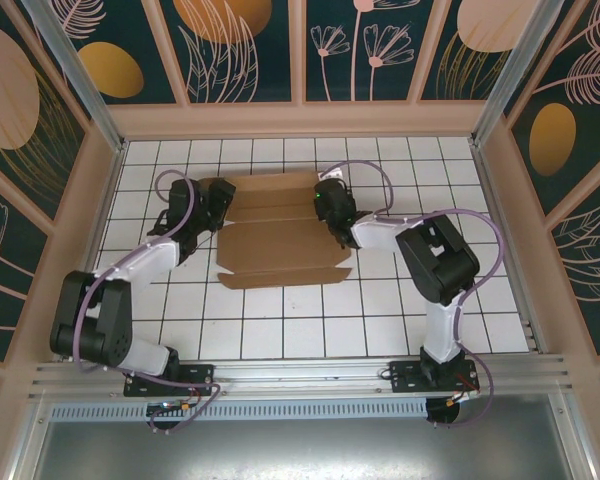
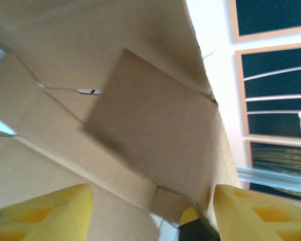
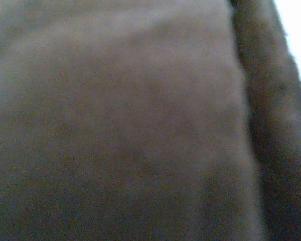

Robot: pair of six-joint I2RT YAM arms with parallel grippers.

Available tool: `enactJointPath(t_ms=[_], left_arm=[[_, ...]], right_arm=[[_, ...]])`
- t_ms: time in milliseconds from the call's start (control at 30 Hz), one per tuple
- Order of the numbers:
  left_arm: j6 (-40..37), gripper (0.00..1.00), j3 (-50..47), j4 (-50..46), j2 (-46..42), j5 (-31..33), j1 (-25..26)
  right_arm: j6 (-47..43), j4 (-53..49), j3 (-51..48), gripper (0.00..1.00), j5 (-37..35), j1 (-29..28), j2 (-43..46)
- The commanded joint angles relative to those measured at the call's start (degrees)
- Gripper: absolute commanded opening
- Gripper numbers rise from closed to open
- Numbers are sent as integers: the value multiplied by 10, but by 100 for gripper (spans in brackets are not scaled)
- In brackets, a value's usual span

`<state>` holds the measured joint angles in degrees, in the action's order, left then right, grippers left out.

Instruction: Fold the paper box

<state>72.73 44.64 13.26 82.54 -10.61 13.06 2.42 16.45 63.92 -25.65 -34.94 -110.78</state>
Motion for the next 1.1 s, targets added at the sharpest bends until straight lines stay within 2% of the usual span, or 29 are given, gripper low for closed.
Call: enactJointPath(t_ms=[0,167,300,533,667,800,1067], left_arm=[[-71,66,-20,-61,-52,-30,-5],[-214,63,-17,-177,-170,2,-11],[-277,63,14,-195,-229,0,-18],[-306,56,129,-223,-82,-89,-24],[-287,55,128,-191,-26,-130,-25],[-275,53,129,-174,1,-135,-24],[-292,53,119,-196,-13,-117,-24]], right_arm=[[-33,-17,-17,0,49,19,25],[-48,-11,-46,0,97,33,46],[-51,-1,-64,0,117,33,52],[-45,10,-77,0,137,33,49],[-39,11,-80,0,139,33,47],[-38,10,-76,0,139,49,35],[-32,7,-72,0,133,51,30]])
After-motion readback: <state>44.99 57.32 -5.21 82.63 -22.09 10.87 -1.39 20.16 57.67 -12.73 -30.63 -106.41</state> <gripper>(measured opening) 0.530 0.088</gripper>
